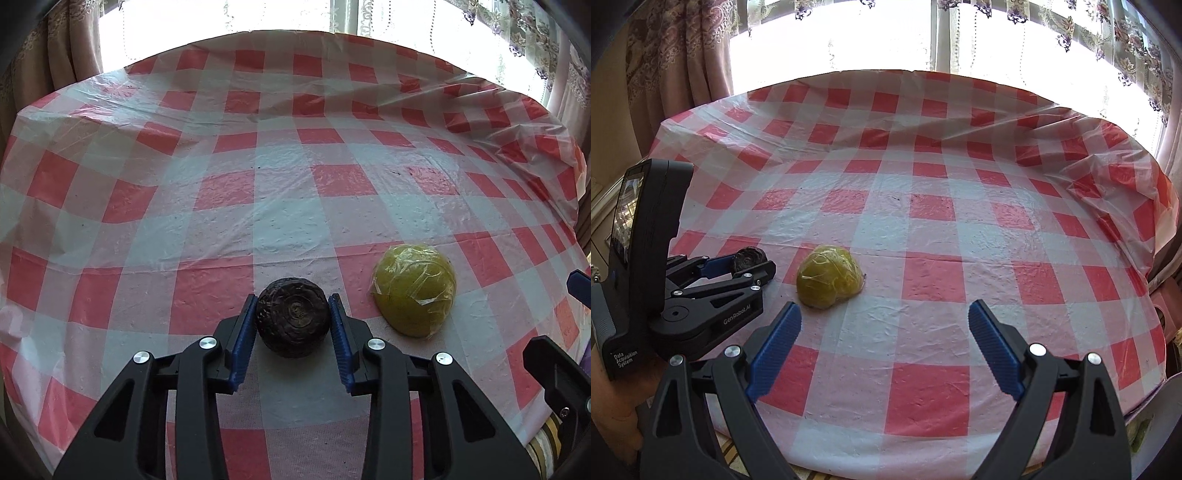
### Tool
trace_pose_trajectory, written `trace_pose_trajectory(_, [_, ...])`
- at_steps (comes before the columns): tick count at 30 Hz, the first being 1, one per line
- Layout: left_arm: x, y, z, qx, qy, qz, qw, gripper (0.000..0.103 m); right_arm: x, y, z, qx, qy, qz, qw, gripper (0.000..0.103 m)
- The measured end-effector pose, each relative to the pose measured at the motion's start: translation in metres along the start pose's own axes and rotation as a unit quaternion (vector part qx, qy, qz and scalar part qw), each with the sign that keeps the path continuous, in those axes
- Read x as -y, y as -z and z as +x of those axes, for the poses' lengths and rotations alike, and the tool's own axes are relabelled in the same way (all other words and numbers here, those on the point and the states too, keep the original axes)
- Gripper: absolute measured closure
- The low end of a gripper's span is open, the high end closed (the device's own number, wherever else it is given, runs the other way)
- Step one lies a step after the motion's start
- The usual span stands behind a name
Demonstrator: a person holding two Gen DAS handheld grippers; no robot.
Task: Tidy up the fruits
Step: 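Grasp a dark beet with the left gripper while the right gripper grasps the wrapped yellow fruit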
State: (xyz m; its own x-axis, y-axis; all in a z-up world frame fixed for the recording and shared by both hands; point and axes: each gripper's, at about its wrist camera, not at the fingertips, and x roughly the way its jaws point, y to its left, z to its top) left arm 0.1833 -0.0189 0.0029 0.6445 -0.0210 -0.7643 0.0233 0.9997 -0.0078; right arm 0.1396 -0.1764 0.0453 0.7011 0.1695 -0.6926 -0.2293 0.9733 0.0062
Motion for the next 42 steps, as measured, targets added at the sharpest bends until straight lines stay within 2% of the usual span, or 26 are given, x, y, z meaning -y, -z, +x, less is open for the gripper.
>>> trace_pose_trajectory(5, [-0.013, 0.002, -0.003, 0.008, -0.001, -0.029, 0.9995, 0.068, -0.006, -0.003, 0.007, -0.004, -0.001, -0.002, 1.000, 0.010])
trace_pose_trajectory(15, [-0.045, 0.007, -0.017, 0.039, -0.032, -0.103, 0.9934, 0.068, -0.025, -0.013, 0.034, -0.026, -0.023, -0.001, 0.999, 0.010])
trace_pose_trajectory(25, [-0.058, 0.011, -0.023, 0.052, -0.041, -0.131, 0.9892, 0.068, -0.049, -0.027, 0.076, -0.063, -0.028, -0.018, 0.997, 0.011])
trace_pose_trajectory(29, [-0.058, 0.012, -0.023, 0.053, -0.041, -0.130, 0.9893, 0.068, -0.049, -0.028, 0.093, -0.086, -0.026, -0.014, 0.996, 0.023])
trace_pose_trajectory(31, [-0.058, 0.012, -0.023, 0.053, -0.041, -0.130, 0.9893, 0.068, -0.050, -0.028, 0.095, -0.085, -0.020, -0.017, 0.996, 0.025])
trace_pose_trajectory(36, [-0.058, 0.012, -0.024, 0.054, -0.042, -0.126, 0.9897, 0.068, -0.051, -0.028, 0.094, -0.080, -0.015, -0.021, 0.996, 0.040])
trace_pose_trajectory(42, [-0.055, 0.012, -0.024, 0.055, -0.043, -0.124, 0.9899, 0.068, -0.051, -0.026, 0.090, -0.077, -0.017, -0.026, 0.997, 0.042])
